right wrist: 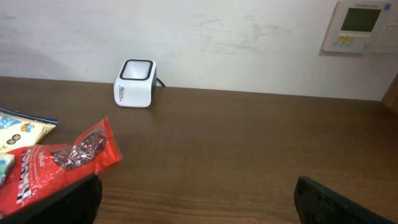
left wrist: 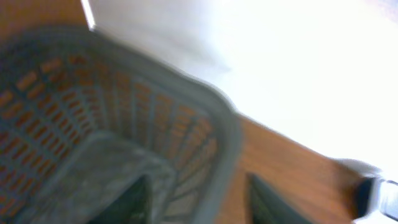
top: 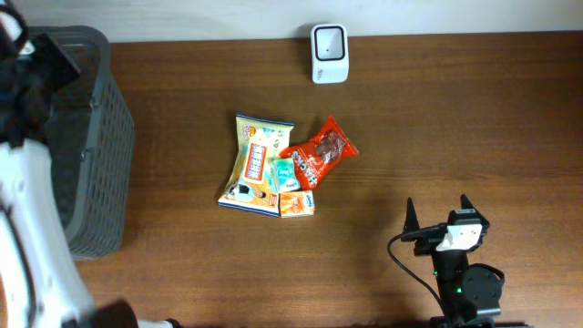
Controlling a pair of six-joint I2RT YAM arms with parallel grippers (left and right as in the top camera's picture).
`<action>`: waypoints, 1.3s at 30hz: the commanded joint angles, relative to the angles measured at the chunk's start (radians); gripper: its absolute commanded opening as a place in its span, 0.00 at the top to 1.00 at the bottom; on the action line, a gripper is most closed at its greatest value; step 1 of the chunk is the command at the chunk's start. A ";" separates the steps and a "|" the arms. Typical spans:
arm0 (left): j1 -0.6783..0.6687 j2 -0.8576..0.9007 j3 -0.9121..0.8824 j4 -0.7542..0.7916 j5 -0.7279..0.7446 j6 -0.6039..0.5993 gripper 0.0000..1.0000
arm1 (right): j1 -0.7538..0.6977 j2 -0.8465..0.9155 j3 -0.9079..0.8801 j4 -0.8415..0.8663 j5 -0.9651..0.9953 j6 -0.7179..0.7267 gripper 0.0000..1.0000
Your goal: Scan the item barcode
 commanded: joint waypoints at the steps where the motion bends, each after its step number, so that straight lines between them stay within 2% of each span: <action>1: 0.003 -0.153 0.007 -0.014 0.318 0.010 0.22 | -0.005 -0.006 -0.008 -0.003 0.012 0.000 0.02; 3: 0.000 -0.197 0.006 -0.025 0.518 0.010 0.01 | -0.005 -0.006 -0.008 -0.003 0.012 0.000 0.02; 5: -0.023 -0.218 0.006 -0.068 0.653 0.010 0.01 | -0.005 -0.006 -0.008 -0.003 0.012 0.000 0.02; 7: -0.100 -0.218 0.006 -0.154 0.685 0.011 0.01 | -0.005 -0.006 -0.008 -0.003 0.012 0.000 0.02; 11: -0.261 -0.181 0.005 -0.255 0.609 0.011 0.01 | -0.005 -0.006 -0.008 -0.003 0.012 0.000 0.01; 14: -0.401 -0.130 0.005 -0.307 0.481 0.019 0.01 | -0.005 -0.006 -0.008 -0.003 0.012 0.000 0.02; 16: -0.488 -0.094 0.005 -0.318 0.411 0.127 0.01 | -0.005 -0.006 -0.008 -0.003 0.012 0.000 0.01; 20: -0.572 -0.084 0.017 -0.372 0.088 0.129 0.01 | -0.005 -0.006 -0.008 -0.003 0.012 0.000 0.02; 22: -0.576 -0.084 0.044 -0.431 0.006 0.122 0.01 | -0.005 -0.006 -0.008 -0.003 0.012 0.000 0.02; 29: -0.576 -0.075 0.024 -0.501 0.051 0.121 0.01 | -0.005 -0.006 -0.008 0.025 0.024 -0.002 0.02; 32: -0.583 -0.036 0.010 -0.506 0.089 0.122 0.01 | -0.003 -0.006 -0.008 0.270 -0.359 0.212 0.02; 33: -0.583 -0.023 0.010 -0.516 0.090 0.121 0.01 | -0.004 -0.006 -0.008 0.343 -0.471 0.245 0.02; 35: -0.583 -0.004 0.010 -0.533 0.104 0.122 0.01 | -0.003 -0.006 -0.008 0.417 -0.509 0.247 0.02; 36: -0.583 0.003 0.010 -0.538 0.116 0.122 0.01 | -0.003 -0.006 -0.008 0.475 -0.504 0.294 0.02; 39: -0.591 0.024 0.010 -0.535 0.130 0.122 0.01 | -0.004 -0.004 0.013 0.637 -0.417 0.350 0.02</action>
